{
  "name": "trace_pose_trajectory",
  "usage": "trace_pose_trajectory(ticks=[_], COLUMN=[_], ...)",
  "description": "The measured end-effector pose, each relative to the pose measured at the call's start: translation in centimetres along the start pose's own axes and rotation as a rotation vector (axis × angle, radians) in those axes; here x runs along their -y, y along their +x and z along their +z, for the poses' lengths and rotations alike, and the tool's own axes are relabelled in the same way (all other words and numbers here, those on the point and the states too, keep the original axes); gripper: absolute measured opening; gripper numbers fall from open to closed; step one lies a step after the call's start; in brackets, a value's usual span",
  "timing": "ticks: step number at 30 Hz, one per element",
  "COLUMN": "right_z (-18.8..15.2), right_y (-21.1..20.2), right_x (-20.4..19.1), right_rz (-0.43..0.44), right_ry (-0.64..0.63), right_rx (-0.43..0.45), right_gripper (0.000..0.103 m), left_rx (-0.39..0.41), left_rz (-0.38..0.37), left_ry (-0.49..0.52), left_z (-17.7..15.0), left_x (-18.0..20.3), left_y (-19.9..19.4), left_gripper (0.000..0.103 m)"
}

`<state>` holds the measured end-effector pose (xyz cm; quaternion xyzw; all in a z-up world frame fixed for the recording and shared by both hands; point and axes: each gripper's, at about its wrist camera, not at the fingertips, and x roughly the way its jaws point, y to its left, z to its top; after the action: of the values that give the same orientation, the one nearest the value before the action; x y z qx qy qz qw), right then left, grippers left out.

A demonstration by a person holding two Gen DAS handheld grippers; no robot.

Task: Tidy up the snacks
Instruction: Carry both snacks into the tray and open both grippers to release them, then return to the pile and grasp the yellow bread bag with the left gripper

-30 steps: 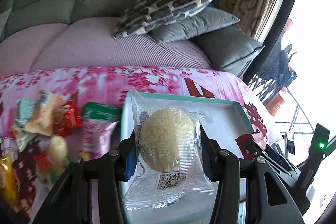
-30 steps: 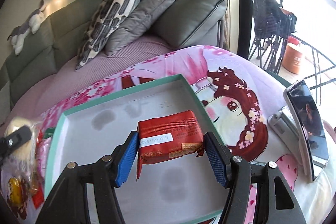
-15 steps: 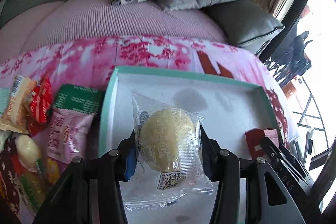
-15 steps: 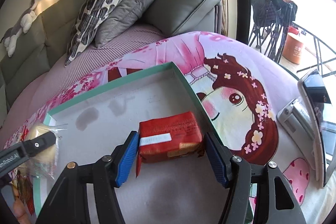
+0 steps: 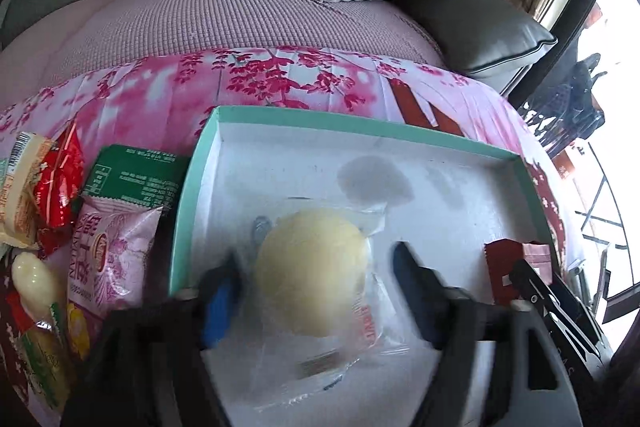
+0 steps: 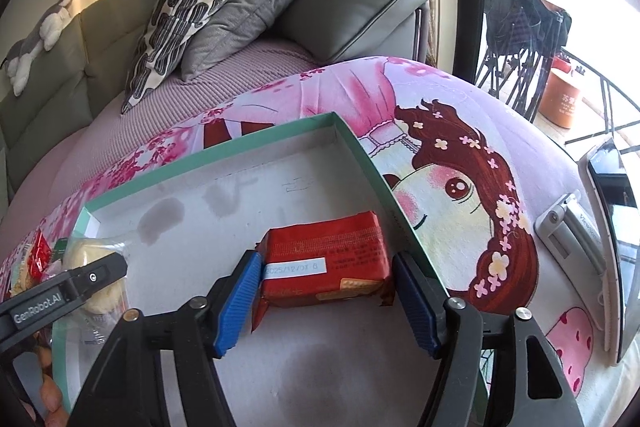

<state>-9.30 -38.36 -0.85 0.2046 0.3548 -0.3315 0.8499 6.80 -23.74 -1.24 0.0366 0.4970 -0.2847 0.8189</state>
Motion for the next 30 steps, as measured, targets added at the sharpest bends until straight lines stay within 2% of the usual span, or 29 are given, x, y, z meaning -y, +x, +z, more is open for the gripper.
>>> trace_pose_trajectory(ticks=[3,6,13,14,16,17,22,26,30], right_z=[0.0,0.1,0.6,0.6,0.8,0.8,1.0,0.9,0.7], right_y=[-0.1,-0.4,-1.8,-2.1,-2.4,-2.6,-3.0,-3.0,-3.1], right_x=[-0.2,-0.2,-0.8,-0.9,-1.0,-1.0,-1.2,-1.5,-2.4], right_rz=[0.002,0.015,0.024,0.023,0.021,0.02,0.02,0.023,0.03], right_ry=[-0.009,-0.008,-0.029,-0.031,-0.031,-0.03,-0.037,-0.044,-0.057], right_rx=[0.0,0.009,0.047,0.053,0.063,0.067,0.076,0.077,0.072], right_gripper=[0.078,0.083,0.086,0.088,0.099,0.101,0.103,0.103,0.103], left_rx=[0.005,0.015,0.124,0.146,0.18,0.193,0.186,0.194,0.198], left_rz=[0.012,0.014,0.021,0.034,0.065,0.085,0.196,0.251,0.323], left_ry=[-0.005,-0.02,-0.019,-0.022,-0.034,-0.045,-0.104,-0.171,-0.194], left_z=[-0.2,-0.4,-0.2,-0.1,0.0,0.1,0.4,-0.1,-1.1], left_x=[-0.1,-0.1,0.2,0.1,-0.4,-0.9,-3.1,-5.7,-8.3], left_y=[-0.1,-0.7,-4.1,-4.7,-5.6,-6.1,-6.7,-7.5,-8.5], left_gripper=[0.082,0.09,0.098,0.1,0.102,0.103,0.103,0.103,0.103])
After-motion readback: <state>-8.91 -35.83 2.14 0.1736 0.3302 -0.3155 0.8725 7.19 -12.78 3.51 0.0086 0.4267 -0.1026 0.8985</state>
